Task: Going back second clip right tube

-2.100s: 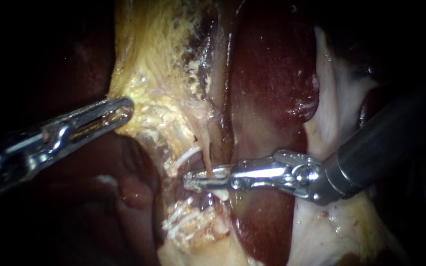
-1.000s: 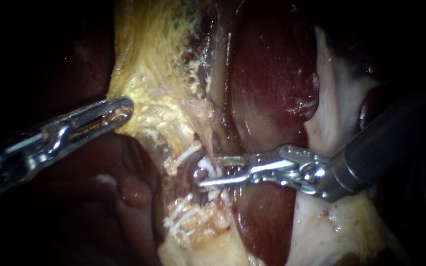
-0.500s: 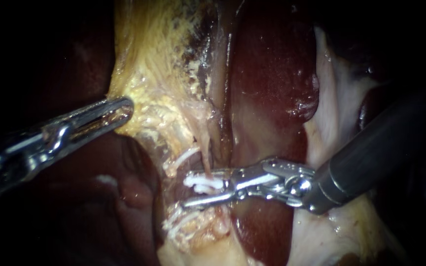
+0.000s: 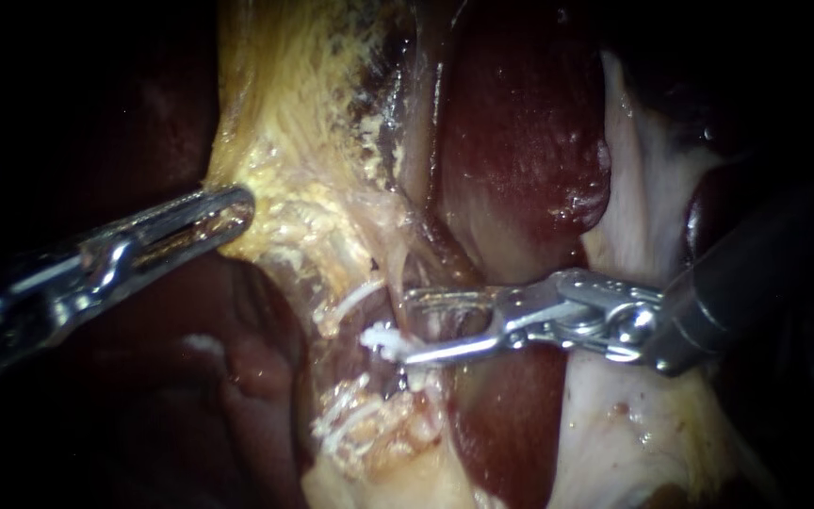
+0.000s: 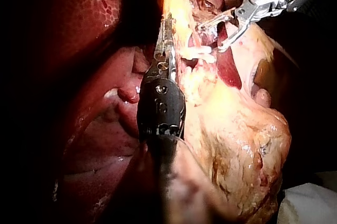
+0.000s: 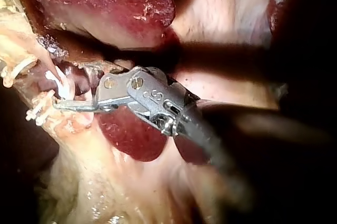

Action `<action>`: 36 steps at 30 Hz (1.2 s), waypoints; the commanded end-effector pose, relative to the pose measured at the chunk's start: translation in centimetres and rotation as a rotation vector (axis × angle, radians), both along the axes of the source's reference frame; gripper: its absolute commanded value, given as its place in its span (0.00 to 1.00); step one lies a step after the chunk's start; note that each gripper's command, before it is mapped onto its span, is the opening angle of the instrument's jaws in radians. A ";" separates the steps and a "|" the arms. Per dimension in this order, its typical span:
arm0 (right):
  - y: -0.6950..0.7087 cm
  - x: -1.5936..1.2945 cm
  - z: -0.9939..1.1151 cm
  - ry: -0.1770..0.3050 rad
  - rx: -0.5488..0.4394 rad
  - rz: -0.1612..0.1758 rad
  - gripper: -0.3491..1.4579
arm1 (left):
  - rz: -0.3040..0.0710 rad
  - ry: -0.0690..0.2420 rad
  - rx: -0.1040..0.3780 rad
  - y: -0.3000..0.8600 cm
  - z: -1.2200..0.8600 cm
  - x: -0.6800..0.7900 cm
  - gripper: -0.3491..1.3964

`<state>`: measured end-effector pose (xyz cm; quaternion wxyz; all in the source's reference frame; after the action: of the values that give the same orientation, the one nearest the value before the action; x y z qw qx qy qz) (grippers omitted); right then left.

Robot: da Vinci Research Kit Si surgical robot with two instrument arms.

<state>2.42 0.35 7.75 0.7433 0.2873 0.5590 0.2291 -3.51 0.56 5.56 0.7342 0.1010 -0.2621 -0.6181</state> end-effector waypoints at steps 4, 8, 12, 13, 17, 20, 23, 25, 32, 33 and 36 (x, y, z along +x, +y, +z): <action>0.15 -0.11 -0.24 0.027 -0.132 -0.035 0.52 | 0.000 -0.001 0.000 0.00 0.00 0.00 0.00; 0.23 -0.24 -0.46 0.048 -0.205 -0.057 0.52 | 0.000 -0.001 0.000 0.00 0.01 0.00 0.00; 0.32 -0.37 -0.69 0.066 -0.248 -0.073 0.52 | 0.000 -0.001 0.000 0.00 0.01 0.00 0.00; 0.33 -0.39 -0.73 0.070 -0.252 -0.073 0.52 | 0.000 -0.001 0.000 0.00 0.01 0.00 0.00; 0.38 -0.49 -0.88 0.081 -0.272 -0.081 0.52 | 0.000 0.000 0.000 0.00 0.01 0.00 0.00; 0.39 -0.53 -0.92 0.083 -0.270 -0.082 0.52 | 0.000 0.000 0.000 0.00 0.02 0.00 0.00; 0.38 -0.56 -0.94 0.085 -0.276 -0.085 0.52 | 0.000 0.000 0.000 0.01 0.02 0.00 0.00; 0.38 -0.58 -0.94 0.088 -0.275 -0.084 0.52 | 0.000 0.000 -0.001 0.01 0.03 0.00 0.00; 0.38 -0.59 -0.94 0.089 -0.281 -0.085 0.52 | 0.016 -0.028 0.009 -0.01 0.24 -0.07 0.00; 0.38 -0.59 -0.94 0.089 -0.281 -0.086 0.52 | 0.020 -0.028 0.013 -0.02 0.29 -0.09 0.00; 0.38 -0.60 -0.94 0.090 -0.281 -0.086 0.52 | 0.040 -0.030 0.033 -0.09 0.51 -0.21 0.00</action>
<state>1.82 0.72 6.81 0.7598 0.2132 0.6057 0.1020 -3.75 0.46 6.13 0.7409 0.1281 -0.2606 -0.6057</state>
